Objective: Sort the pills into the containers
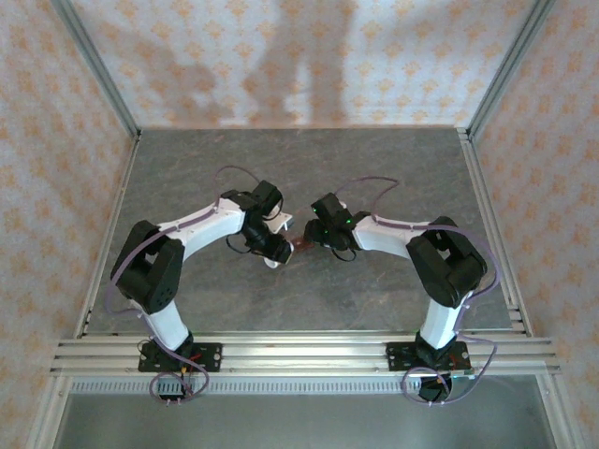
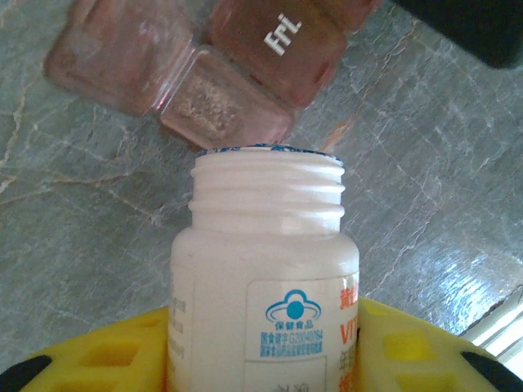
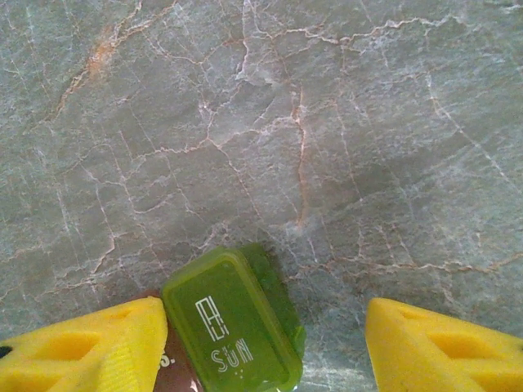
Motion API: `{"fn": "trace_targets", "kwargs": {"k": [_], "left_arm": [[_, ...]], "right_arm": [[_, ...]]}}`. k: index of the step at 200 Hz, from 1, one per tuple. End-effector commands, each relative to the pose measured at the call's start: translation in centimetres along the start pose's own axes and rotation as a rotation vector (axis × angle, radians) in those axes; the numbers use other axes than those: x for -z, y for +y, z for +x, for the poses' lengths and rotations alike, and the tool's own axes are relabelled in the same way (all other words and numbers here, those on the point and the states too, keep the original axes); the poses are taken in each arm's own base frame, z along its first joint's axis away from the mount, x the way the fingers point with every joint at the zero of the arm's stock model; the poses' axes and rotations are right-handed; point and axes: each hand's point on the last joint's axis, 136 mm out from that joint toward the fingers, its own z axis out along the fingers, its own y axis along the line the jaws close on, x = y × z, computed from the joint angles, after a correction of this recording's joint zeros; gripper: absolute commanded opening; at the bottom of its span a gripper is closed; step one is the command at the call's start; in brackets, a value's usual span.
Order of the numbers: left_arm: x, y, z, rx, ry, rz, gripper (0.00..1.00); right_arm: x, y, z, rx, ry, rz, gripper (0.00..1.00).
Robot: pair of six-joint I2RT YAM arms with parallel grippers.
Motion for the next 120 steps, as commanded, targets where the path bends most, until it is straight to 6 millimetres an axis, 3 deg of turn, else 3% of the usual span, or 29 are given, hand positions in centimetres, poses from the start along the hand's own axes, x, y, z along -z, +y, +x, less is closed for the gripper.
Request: {"fn": "trace_targets", "kwargs": {"k": [1, 120], "left_arm": [[0.24, 0.34, 0.1, -0.019, 0.036, -0.042, 0.0], [0.52, 1.1, -0.39, -0.035, 0.097, -0.102, 0.0]], "right_arm": [[-0.17, -1.22, 1.36, -0.001, 0.029, 0.042, 0.66], [-0.06, -1.12, 1.64, 0.003, 0.03, 0.045, 0.65]]}}
